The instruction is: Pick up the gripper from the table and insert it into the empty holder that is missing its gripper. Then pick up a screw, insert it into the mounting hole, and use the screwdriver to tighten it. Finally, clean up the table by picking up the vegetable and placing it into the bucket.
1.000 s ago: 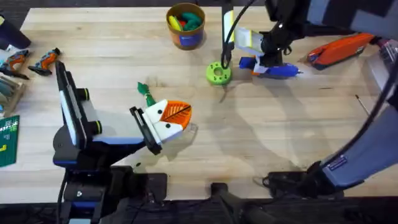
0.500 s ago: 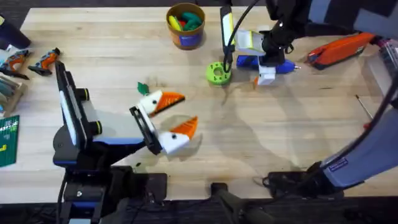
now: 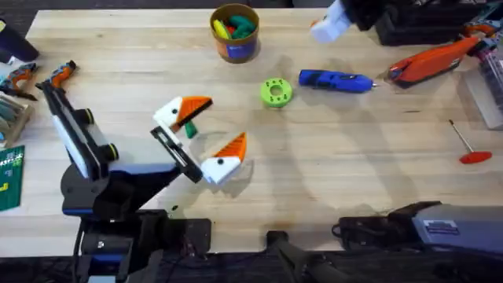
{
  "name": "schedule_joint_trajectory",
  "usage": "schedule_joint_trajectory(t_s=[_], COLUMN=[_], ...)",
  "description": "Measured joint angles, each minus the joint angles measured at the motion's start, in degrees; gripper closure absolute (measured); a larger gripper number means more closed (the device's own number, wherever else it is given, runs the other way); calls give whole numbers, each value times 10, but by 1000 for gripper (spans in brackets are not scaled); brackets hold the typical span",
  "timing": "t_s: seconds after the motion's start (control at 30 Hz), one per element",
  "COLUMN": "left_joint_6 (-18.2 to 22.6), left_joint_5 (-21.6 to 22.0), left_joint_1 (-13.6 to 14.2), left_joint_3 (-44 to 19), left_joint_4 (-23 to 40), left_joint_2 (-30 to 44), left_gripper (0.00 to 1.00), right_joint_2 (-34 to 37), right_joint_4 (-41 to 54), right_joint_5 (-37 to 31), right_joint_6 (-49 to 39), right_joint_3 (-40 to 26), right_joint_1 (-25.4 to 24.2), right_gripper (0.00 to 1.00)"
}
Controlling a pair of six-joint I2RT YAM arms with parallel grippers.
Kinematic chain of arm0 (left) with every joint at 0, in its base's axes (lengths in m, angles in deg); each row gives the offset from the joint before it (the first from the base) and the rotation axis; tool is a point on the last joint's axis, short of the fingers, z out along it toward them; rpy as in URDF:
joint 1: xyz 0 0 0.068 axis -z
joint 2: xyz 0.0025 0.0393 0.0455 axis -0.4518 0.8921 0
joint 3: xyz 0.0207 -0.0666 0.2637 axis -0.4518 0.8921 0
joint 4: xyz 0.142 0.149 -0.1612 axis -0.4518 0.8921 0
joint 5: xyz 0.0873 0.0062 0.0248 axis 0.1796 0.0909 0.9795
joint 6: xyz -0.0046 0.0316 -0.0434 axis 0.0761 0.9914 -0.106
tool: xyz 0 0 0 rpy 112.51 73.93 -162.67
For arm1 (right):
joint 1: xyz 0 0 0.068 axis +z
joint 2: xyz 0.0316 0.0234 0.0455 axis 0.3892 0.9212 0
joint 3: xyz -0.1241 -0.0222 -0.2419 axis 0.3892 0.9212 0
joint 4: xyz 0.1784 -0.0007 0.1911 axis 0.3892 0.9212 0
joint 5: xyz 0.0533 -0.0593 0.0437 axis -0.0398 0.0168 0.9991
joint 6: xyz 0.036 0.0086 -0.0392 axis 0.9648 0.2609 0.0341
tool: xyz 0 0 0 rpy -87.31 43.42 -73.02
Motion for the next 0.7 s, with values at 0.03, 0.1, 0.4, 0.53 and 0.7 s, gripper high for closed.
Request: schedule_joint_trajectory(t_s=[0.03, 0.1, 0.4, 0.53, 0.7], left_joint_6=[-4, -11, 27, 46, 56], left_joint_5=[10, 29, 131, 161, 182], left_joint_1=[-3, -8, -47, -64, -66], left_joint_3=[0, -2, -155, -253, -359], left_joint_4=[0, 4, 170, 235, 324], left_joint_2=[0, 0, 77, 172, 302], left_gripper=[15, 15, 16, 14, 16], right_joint_2=[-13, -39, -171, -226, -300], right_joint_4=[4, 19, 175, 242, 216], right_joint_5=[0, 0, 0, 0, 0], right_joint_6=[34, 100, 270, 296, 326], right_joint_3=[0, 0, 0, 2, 74], right_joint_1=[0, 0, 0, 0, 0], right_gripper=[20, 20, 20, 20, 20])
